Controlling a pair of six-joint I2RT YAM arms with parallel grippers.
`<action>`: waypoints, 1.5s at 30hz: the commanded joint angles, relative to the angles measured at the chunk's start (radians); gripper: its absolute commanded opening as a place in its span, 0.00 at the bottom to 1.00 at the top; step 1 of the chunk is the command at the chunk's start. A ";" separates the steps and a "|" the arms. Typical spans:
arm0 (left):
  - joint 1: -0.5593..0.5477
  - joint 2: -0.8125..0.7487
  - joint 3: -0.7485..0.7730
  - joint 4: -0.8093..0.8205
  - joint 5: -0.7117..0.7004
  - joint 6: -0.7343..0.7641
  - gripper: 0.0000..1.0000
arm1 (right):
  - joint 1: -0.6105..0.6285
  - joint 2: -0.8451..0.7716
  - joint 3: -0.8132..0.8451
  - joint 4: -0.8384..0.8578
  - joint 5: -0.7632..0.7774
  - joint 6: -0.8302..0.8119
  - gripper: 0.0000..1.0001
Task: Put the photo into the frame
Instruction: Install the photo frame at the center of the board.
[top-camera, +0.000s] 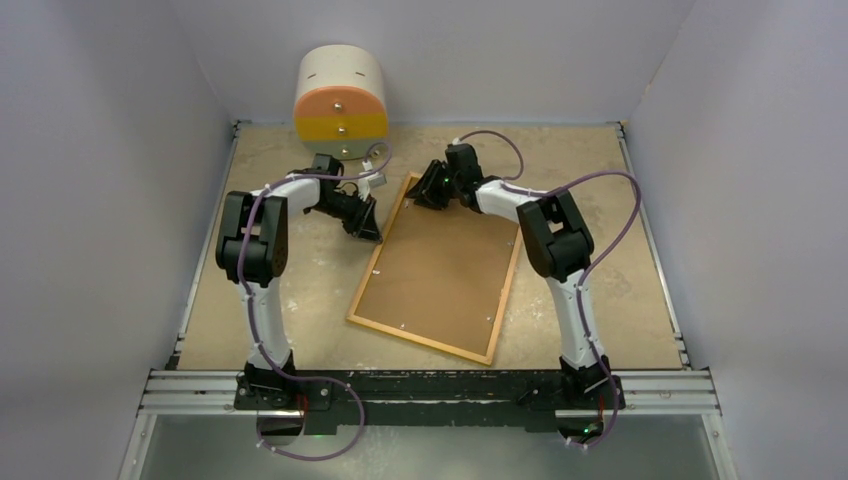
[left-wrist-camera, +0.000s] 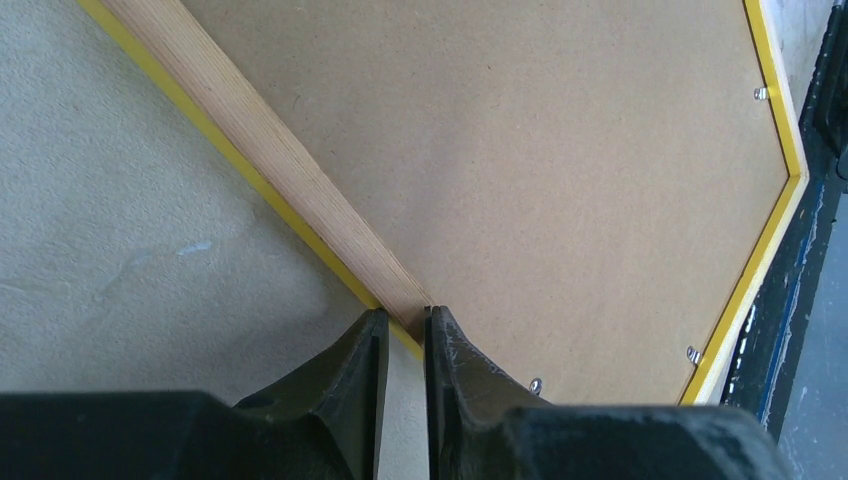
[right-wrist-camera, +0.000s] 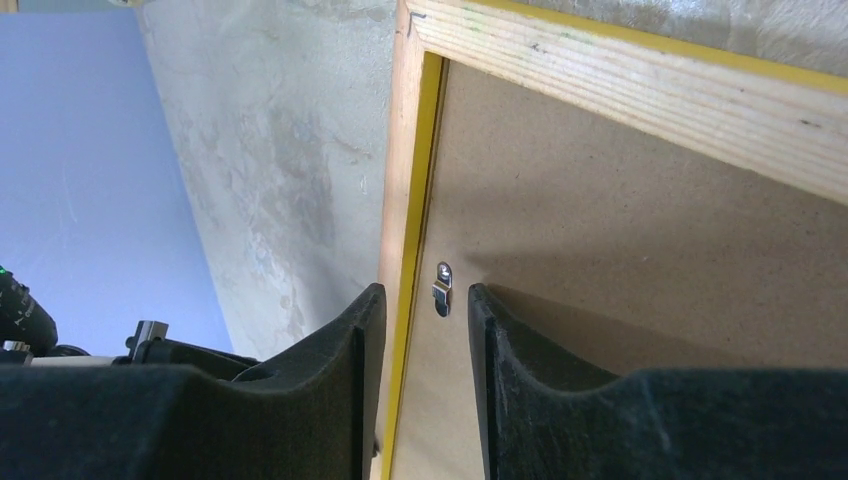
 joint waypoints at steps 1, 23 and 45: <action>-0.006 0.004 -0.028 0.037 -0.015 0.035 0.15 | 0.004 0.015 0.026 -0.008 -0.026 -0.011 0.37; -0.012 -0.024 -0.067 0.055 -0.031 0.057 0.13 | 0.035 0.067 0.068 0.001 -0.072 0.060 0.35; -0.012 -0.061 -0.082 -0.006 -0.047 0.138 0.11 | 0.021 -0.013 0.013 -0.096 -0.013 -0.032 0.39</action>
